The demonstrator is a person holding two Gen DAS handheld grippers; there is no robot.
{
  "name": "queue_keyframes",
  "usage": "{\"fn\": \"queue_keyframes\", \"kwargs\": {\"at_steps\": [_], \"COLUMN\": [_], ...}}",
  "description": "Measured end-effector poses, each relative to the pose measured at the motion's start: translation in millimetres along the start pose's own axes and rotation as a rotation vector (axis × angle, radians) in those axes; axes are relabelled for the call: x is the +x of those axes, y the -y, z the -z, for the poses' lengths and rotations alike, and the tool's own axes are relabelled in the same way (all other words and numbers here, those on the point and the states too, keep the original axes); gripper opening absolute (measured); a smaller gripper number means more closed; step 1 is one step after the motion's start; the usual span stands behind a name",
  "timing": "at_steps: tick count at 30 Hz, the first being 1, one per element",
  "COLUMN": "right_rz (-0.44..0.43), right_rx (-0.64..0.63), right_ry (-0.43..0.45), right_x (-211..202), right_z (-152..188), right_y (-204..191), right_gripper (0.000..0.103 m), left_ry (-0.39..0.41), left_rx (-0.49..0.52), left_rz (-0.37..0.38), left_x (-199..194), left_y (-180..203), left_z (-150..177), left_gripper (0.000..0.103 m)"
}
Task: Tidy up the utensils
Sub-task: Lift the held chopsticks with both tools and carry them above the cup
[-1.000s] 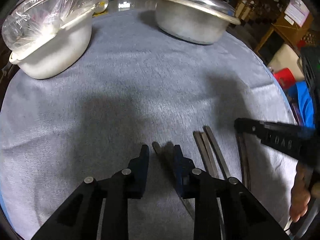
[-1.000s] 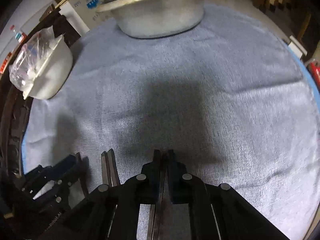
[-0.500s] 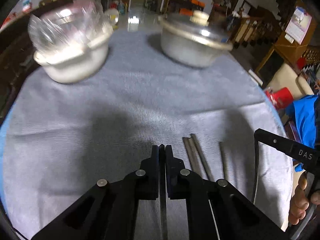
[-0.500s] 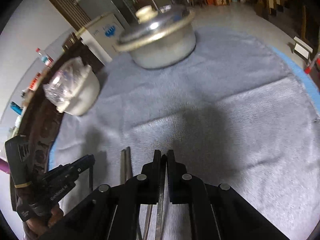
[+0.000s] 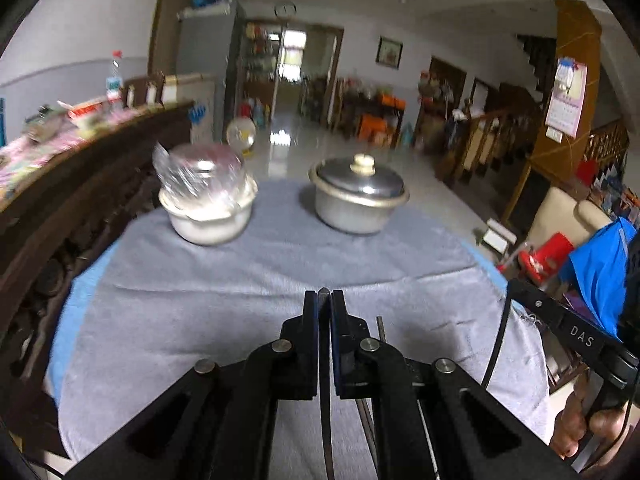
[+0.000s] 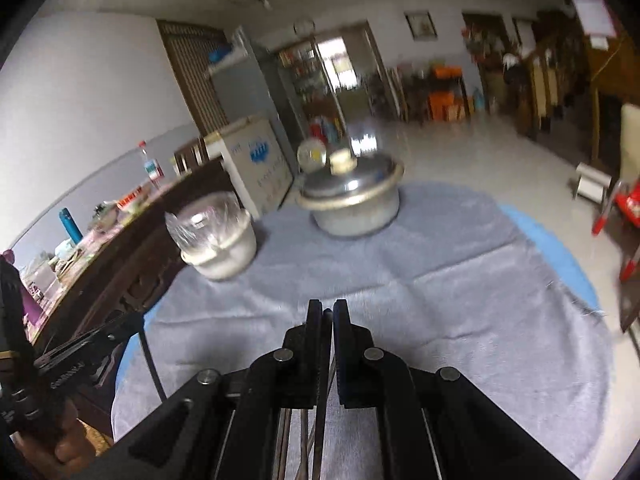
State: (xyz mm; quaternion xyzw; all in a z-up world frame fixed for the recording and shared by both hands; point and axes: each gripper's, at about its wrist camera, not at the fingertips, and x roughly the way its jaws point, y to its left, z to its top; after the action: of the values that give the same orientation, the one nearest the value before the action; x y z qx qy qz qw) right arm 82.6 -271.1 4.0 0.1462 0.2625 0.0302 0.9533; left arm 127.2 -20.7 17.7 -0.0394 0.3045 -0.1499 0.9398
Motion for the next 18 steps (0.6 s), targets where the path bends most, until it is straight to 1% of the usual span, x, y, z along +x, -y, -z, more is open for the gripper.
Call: {"fn": "queue_keyframes", "kwargs": {"at_steps": [2,5,10,13,18], "right_rz": [0.002,0.008,0.008,0.017,0.005], "right_rx": [-0.001,-0.001,0.006,-0.006,-0.015], "right_ry": [0.039,0.098,0.186,0.235,0.304], "right_x": [-19,-45,-82,-99,-126], "right_z": [3,8,13,11,6], "right_y": [-2,-6,-10,-15,-21], "right_gripper": [0.006,0.006,0.006,0.006,0.006], "left_ry": [0.045,0.086,0.12,0.149,0.214], "left_rx": [-0.011,-0.039,-0.088,-0.094,-0.094], "left_rz": [-0.013,-0.014,-0.015,-0.027,-0.038], "left_x": [-21,-44,-66,-80,-105], "left_y": [1,0,1,5,13], "left_z": [8,15,24,25,21], "left_gripper": [0.006,0.006,0.006,0.006,0.006]}}
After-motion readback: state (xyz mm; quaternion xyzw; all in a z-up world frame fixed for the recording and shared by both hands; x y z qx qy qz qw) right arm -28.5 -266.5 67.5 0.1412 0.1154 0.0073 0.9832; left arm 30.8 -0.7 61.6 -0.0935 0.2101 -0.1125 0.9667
